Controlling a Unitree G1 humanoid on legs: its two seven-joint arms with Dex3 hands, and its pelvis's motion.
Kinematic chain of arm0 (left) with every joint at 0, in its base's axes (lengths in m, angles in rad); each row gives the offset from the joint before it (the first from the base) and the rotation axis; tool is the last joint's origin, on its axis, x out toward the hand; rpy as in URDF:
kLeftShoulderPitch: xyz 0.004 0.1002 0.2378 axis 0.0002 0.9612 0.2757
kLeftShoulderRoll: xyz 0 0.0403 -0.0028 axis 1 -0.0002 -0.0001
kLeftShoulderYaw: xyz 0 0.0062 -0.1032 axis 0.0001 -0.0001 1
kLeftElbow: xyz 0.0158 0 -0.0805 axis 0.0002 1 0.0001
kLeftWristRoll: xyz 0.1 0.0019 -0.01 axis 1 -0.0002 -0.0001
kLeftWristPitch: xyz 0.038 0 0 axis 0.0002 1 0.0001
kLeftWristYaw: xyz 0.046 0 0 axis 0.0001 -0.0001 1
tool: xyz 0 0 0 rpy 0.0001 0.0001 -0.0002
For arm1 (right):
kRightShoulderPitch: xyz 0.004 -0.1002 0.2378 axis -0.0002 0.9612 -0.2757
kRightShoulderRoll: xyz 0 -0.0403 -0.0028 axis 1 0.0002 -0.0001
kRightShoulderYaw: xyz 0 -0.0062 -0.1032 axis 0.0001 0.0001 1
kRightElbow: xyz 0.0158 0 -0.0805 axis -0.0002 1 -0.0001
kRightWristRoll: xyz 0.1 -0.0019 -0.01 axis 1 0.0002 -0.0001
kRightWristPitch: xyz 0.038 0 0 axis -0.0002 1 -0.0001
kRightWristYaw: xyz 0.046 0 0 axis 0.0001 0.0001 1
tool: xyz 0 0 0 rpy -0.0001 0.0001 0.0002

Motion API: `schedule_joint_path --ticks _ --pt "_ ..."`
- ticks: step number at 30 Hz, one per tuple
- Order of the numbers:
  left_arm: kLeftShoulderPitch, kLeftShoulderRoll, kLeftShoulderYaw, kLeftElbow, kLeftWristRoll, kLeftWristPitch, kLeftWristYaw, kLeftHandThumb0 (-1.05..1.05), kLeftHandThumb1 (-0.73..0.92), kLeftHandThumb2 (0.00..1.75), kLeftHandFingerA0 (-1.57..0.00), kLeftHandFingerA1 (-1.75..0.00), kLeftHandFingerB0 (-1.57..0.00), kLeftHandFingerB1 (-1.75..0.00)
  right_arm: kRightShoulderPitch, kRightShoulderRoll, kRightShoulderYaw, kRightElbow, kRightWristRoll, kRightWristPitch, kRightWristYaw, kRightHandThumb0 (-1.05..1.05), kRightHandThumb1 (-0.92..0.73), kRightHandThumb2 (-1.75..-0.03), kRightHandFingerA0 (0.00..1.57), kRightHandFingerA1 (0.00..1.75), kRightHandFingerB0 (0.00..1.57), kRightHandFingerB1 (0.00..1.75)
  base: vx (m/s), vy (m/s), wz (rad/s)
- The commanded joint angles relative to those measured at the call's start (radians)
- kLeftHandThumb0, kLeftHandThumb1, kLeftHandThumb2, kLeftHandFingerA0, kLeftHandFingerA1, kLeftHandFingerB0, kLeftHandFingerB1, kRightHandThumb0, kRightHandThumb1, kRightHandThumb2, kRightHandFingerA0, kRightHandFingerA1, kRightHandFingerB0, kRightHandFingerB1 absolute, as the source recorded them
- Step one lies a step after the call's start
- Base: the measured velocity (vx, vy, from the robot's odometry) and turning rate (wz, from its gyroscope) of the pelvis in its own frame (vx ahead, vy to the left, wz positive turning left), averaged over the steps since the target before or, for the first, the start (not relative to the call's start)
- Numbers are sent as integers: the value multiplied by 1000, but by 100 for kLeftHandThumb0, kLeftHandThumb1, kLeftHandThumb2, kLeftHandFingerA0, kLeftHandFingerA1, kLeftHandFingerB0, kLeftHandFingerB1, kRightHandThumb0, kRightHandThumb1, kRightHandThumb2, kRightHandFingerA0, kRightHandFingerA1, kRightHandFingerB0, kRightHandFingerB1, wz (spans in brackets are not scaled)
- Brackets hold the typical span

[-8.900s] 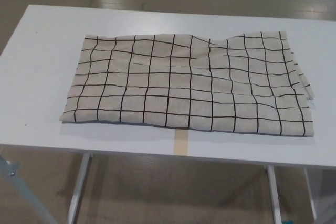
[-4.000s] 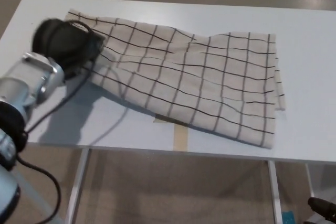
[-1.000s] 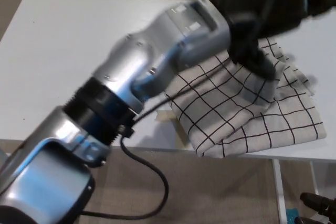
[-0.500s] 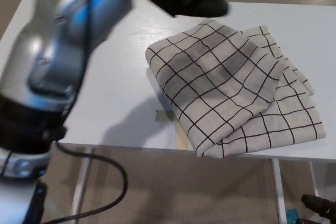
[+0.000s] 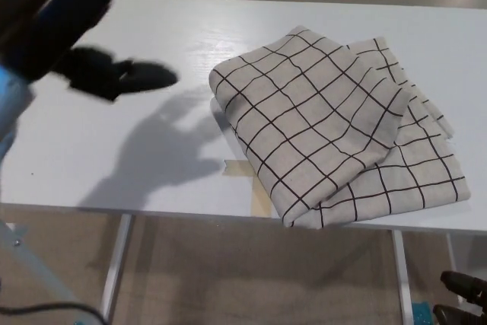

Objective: Use the left hand to fold a white towel with checkered patterns in half.

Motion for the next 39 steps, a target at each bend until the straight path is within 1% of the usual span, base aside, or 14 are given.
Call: schedule_joint_path --ticks 1,2,3,5,6,14,18,21,22,25,28,30,35,39 --pt "718 232 648 -169 -1282 769 -1031 -39 37 51 -88 -61 -79 -50 -17 -16 -110 -7 85 25 -36 -40 -58 -58 60 64 70 56 0 0 0" --pt "744 245 629 -147 -1241 759 -1075 -38 37 51 -94 -63 -82 -51 -10 -10 -110 -11 90 32 -33 -40 -58 -57 62 66 71 56 0 0 0" --pt "760 257 600 -108 -1188 733 -1116 -44 32 64 -91 -70 -80 -60 1 -5 -107 -20 94 45 -30 -40 -58 -57 61 66 71 57 0 0 0" --pt "781 272 567 -66 -1136 702 -1157 -44 32 64 -91 -70 -80 -60 16 2 -104 -30 98 58 -26 -40 -58 -57 61 66 71 57 0 0 0" --pt "781 274 538 -44 -1113 685 -1163 -34 36 51 -96 -64 -81 -51 25 3 -102 -37 93 66 -27 -40 -58 -57 61 67 71 56 0 0 0" --pt "863 234 341 52 -940 577 -1091 -22 36 50 -90 -61 -77 -48 83 -4 -89 -67 55 104 -29 -41 -58 -57 59 65 69 56 0 0 0" --pt "882 215 257 108 -804 579 -968 -17 38 51 -76 -54 -79 -48 99 15 -77 -47 59 82 -17 -40 -60 -58 59 63 69 54 0 0 0" --pt "858 150 213 244 -703 458 -897 -15 39 51 -69 -50 -80 -47 110 24 -62 -24 57 65 -1 -38 -59 -57 60 64 66 53 0 0 0" --pt "858 150 213 244 -703 458 -897 -15 39 51 -69 -50 -80 -47 110 24 -62 -24 57 65 -1 -38 -59 -57 60 64 66 53 0 0 0" --pt "814 35 205 483 -593 261 -751 -20 38 51 -58 -44 -78 -45 129 40 -39 4 52 47 16 -35 -58 -57 59 64 63 53 0 0 0" --pt "801 -12 207 567 -514 175 -592 -28 38 52 -57 -42 -73 -45 130 35 -36 26 52 48 29 -34 -58 -57 59 65 62 53 0 0 0" --pt "791 -27 212 599 -493 159 -533 -30 38 52 -57 -42 -71 -44 123 28 -38 39 52 50 34 -33 -58 -57 60 66 62 53 0 0 0" --pt "724 -102 255 817 -428 77 -255 -37 39 52 -54 -39 -62 -40 105 17 -37 64 34 50 26 -33 -58 -57 60 68 59 53 0 0 0" --pt "697 -140 283 895 -438 72 -157 -37 38 52 -48 -38 -54 -38 111 15 -30 68 16 38 19 -33 -58 -57 59 68 57 53 0 0 0"
